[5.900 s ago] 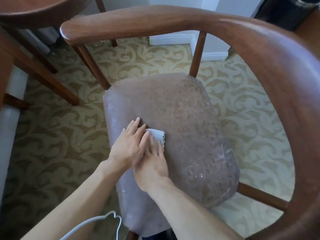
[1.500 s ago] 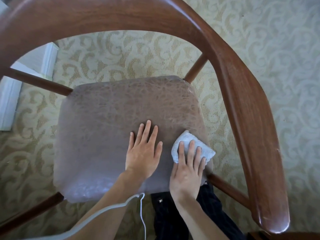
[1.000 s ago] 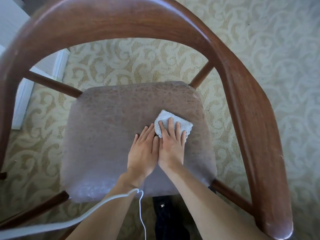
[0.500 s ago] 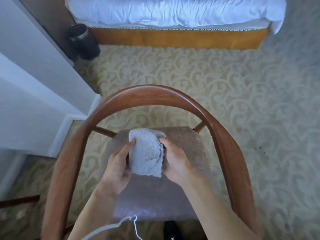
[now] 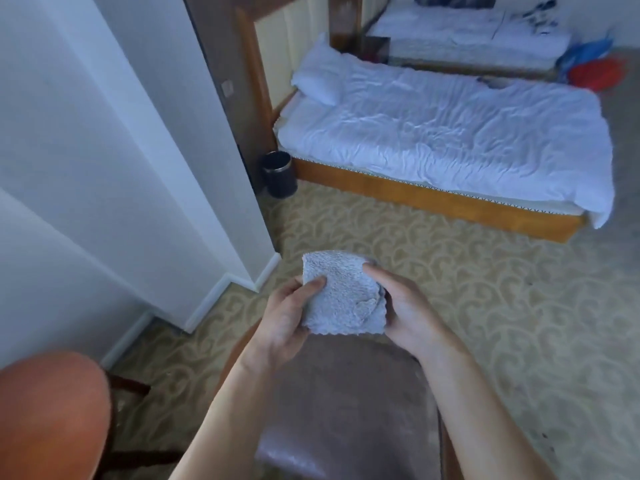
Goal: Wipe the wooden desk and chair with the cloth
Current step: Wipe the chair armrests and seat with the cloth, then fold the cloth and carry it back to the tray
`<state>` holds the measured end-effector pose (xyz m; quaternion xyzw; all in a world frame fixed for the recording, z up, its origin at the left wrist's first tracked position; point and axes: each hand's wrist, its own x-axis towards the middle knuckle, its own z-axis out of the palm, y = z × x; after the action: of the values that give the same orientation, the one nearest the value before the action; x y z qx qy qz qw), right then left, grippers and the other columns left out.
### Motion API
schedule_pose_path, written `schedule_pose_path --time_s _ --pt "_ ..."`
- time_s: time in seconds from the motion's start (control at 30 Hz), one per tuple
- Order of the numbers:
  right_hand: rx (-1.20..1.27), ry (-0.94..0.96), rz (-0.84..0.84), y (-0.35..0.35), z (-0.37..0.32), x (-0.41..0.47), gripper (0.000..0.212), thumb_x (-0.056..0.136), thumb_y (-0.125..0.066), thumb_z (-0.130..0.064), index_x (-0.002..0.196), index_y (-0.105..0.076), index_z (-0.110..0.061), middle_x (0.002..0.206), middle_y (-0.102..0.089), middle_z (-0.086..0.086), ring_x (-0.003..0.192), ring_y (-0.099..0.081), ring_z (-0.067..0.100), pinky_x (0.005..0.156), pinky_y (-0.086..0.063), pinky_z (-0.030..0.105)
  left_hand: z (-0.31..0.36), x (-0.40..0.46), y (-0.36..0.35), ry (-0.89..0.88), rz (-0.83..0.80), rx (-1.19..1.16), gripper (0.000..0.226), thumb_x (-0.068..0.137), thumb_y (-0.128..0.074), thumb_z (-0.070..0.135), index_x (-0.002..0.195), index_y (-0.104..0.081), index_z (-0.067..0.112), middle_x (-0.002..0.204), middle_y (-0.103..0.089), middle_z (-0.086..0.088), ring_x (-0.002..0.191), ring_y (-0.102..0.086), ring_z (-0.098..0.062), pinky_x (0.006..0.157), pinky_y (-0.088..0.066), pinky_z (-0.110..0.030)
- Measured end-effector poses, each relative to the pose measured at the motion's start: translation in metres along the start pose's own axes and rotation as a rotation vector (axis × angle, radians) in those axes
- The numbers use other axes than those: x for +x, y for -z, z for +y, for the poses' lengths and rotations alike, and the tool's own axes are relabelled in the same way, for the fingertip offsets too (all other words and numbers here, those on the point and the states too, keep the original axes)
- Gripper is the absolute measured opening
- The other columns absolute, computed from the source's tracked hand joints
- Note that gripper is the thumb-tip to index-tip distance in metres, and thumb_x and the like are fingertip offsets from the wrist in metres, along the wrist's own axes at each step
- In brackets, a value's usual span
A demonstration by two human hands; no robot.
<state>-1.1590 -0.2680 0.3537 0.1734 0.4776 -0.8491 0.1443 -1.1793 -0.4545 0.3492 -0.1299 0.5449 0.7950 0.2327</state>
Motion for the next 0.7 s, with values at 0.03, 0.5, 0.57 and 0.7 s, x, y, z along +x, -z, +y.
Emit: schedule_pose_path --time_s 0.03,0.5,0.57,0.7 --pt "-0.051 0.013 -0.008 -0.006 -0.014 -0.002 0.031 0.096 -0.065 -0.019 0.121 -0.071 -0.001 0.120 -0.074 0.017 0.113 -0.071 0.031 0.102 -0.052 0.047 0.012 -0.007 -0.008 -0.031 0.012 -0.013 0.053 0.090 -0.075 0.015 0.131 -0.057 -0.013 0.127 -0.069 -0.030 0.116 -0.069 -0.045 0.104 -0.051 -0.062" --pt "-0.331 -0.039 -0.239 -0.085 -0.127 0.018 0.006 0.085 -0.079 -0.014 0.081 -0.077 -0.010 0.089 -0.080 0.012 0.085 -0.078 0.029 0.085 -0.060 0.045 0.098 -0.081 -0.078 -0.307 0.525 -0.187 0.028 0.095 -0.069 0.010 0.116 -0.065 -0.008 0.117 -0.073 -0.029 0.101 -0.075 -0.042 0.086 -0.062 -0.054" --pt "-0.343 -0.082 -0.306 -0.102 -0.128 0.007 0.016 0.073 -0.086 -0.022 0.081 -0.079 -0.011 0.095 -0.080 0.014 0.094 -0.076 0.035 0.094 -0.057 0.057 0.102 -0.107 -0.087 -0.362 0.639 -0.223 0.031 0.093 -0.071 0.008 0.118 -0.065 -0.009 0.114 -0.073 -0.031 0.087 -0.076 -0.038 0.070 -0.065 -0.047" --pt "-0.378 -0.156 -0.443 -0.135 -0.129 -0.033 0.020 0.075 -0.086 -0.021 0.090 -0.077 -0.011 0.075 -0.078 0.003 0.068 -0.076 0.020 0.060 -0.062 0.032 0.103 -0.167 -0.095 -0.477 0.832 -0.262 0.028 0.090 -0.073 0.008 0.111 -0.068 -0.010 0.112 -0.074 -0.030 0.089 -0.076 -0.038 0.073 -0.064 -0.046"
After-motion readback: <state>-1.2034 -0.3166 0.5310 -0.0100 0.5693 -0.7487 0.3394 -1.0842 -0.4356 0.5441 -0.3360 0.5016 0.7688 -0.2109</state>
